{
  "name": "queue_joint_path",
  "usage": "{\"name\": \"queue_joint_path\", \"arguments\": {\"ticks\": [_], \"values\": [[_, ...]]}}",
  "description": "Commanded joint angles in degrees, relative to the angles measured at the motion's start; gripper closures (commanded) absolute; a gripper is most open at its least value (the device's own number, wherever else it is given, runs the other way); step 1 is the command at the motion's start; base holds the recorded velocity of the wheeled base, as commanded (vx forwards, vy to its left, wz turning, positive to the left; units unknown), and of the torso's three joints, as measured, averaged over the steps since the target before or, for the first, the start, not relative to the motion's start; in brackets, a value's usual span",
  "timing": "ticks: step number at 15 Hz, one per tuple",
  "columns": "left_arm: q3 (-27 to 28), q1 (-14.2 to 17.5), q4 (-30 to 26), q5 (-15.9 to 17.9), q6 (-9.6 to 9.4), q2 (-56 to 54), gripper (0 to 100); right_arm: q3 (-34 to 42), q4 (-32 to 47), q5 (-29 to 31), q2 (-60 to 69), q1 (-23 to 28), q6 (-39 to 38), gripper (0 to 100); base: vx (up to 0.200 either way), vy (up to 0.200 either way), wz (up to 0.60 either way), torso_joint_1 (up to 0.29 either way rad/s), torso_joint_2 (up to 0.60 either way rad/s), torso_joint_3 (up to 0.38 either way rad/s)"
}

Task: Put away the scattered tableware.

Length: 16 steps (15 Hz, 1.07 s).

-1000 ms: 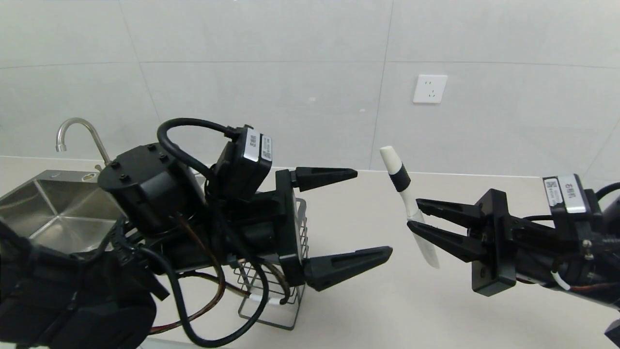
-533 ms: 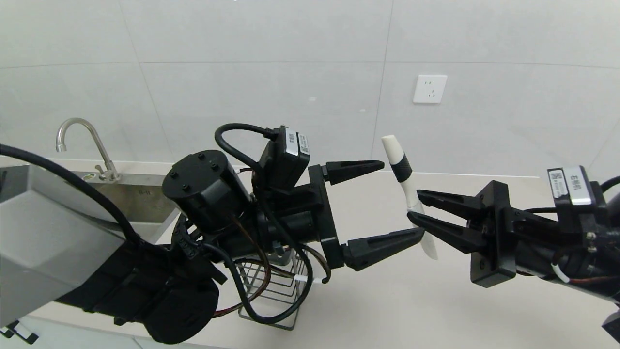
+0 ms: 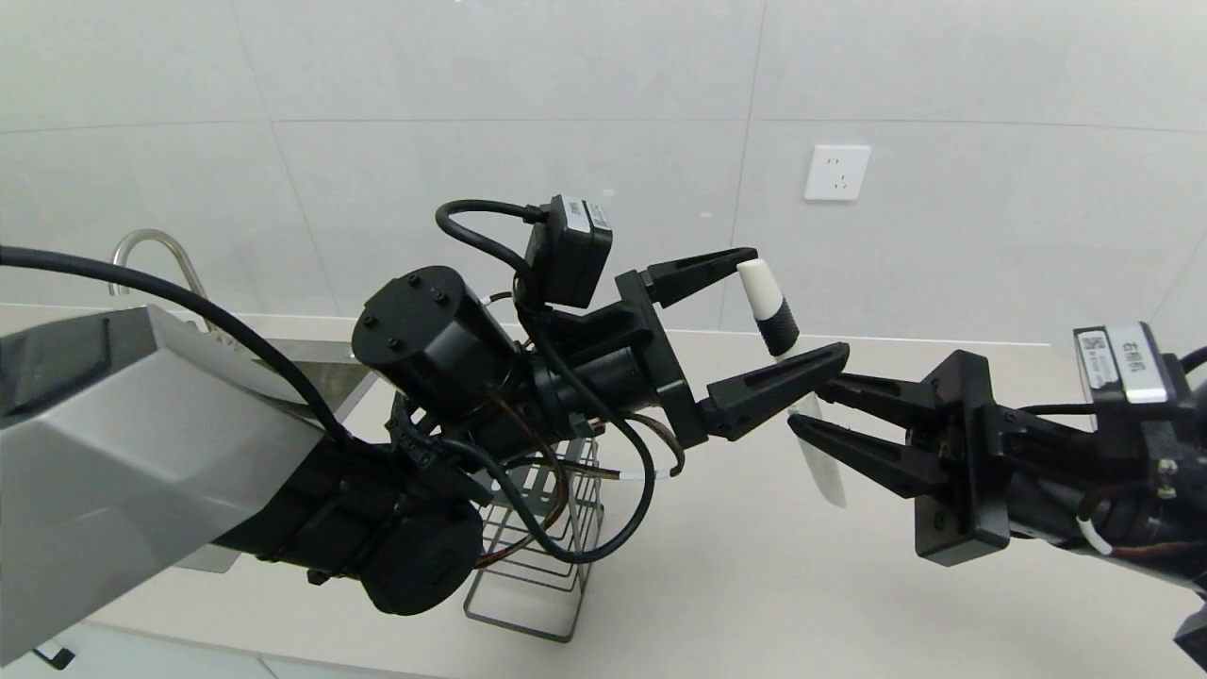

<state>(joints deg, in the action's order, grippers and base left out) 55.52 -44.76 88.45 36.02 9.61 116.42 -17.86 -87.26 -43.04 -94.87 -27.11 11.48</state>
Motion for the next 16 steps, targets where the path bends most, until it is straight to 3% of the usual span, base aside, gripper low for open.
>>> {"name": "queue_joint_path", "arguments": {"ticks": [1,9,10,16], "values": [[0.6,0.0,0.1,0.0,0.15,0.5,0,0.0,0.0,0.0,0.1,0.0,0.0,100,0.000,0.000,0.00,0.000,0.00,0.000],[4.9,-1.8,1.5,0.0,0.24,1.9,0,-0.9,-0.5,0.1,0.1,0.1,-0.2,100,0.000,0.000,0.00,0.000,0.00,0.000],[5.2,-2.3,1.4,-0.1,0.24,1.9,100,-1.1,-0.5,0.1,0.1,0.1,-0.2,100,0.000,0.000,0.00,0.000,0.00,0.000],[7.7,-3.2,1.1,-0.2,0.24,1.9,100,-3.4,-0.8,0.3,0.6,2.8,-0.8,100,0.000,0.000,0.00,0.000,0.00,0.000]]}}
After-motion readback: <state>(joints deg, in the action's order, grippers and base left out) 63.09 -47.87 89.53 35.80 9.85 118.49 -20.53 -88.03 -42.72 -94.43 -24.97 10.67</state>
